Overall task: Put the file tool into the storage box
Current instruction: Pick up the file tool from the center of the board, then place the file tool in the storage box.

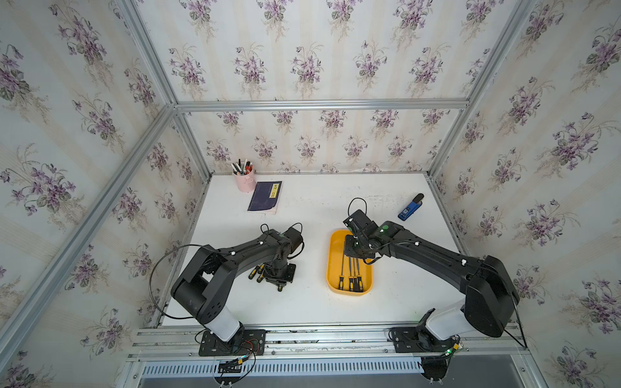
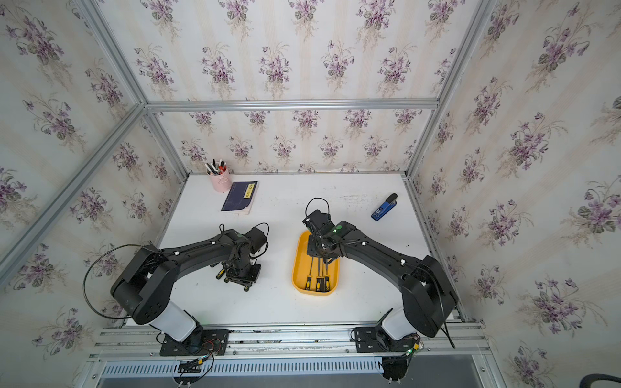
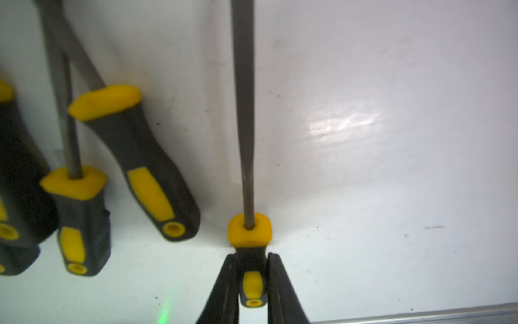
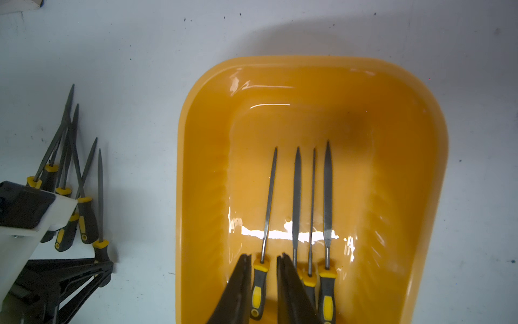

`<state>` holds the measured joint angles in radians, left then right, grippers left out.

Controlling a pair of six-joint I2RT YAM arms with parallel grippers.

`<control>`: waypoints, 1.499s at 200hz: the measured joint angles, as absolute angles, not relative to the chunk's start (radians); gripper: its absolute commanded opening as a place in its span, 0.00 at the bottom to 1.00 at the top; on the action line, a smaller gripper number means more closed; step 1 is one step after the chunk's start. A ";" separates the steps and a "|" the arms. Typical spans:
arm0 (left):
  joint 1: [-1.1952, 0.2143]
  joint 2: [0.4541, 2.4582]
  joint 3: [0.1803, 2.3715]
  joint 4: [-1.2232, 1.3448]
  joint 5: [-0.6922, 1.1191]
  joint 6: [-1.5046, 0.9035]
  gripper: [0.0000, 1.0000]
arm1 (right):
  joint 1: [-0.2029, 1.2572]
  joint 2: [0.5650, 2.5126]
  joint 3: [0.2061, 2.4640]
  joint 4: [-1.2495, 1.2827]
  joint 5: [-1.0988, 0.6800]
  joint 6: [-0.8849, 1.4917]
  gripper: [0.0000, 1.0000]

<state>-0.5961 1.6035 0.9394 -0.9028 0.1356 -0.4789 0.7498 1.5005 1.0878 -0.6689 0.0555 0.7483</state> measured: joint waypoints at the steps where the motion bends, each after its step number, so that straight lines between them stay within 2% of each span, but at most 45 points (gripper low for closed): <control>1: -0.596 1.603 0.941 -0.904 0.136 -0.479 0.12 | 0.750 1.501 1.088 -0.669 0.056 0.748 0.22; 43: -0.603 1.522 1.060 -0.945 0.212 -0.455 0.13 | 0.744 1.483 1.112 -0.662 0.034 0.748 0.26; 84: -0.604 1.447 1.185 -0.952 0.425 -0.435 0.11 | 0.664 1.360 1.092 -0.558 -0.049 0.796 0.35; 113: -0.609 1.439 1.229 -0.918 0.581 -0.437 0.08 | 0.627 1.275 1.044 -0.440 -0.123 0.854 0.36; 148: -0.634 1.461 1.262 -0.892 0.684 -0.437 0.07 | 0.642 1.320 1.056 -0.355 -0.202 0.885 0.36; 211: -0.667 1.487 1.270 -0.889 0.706 -0.437 0.06 | 0.688 1.436 1.150 -0.336 -0.231 0.874 0.33; 253: -0.668 1.484 1.260 -0.879 0.706 -0.438 0.06 | 0.689 1.448 1.147 -0.339 -0.235 0.867 0.23; 260: -0.668 1.483 1.258 -0.879 0.706 -0.439 0.06 | 0.690 1.449 1.145 -0.340 -0.236 0.867 0.19; 280: -0.669 1.483 1.254 -0.878 0.706 -0.445 0.07 | 0.694 1.459 1.146 -0.336 -0.247 0.871 0.00; 300: -0.670 1.485 1.249 -0.878 0.702 -0.449 0.09 | 0.701 1.470 1.154 -0.327 -0.253 0.884 0.00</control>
<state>-0.6701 1.4853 1.2488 -0.8780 0.7021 -0.4488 0.7010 1.4704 1.1538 -0.3275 -0.2535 0.8837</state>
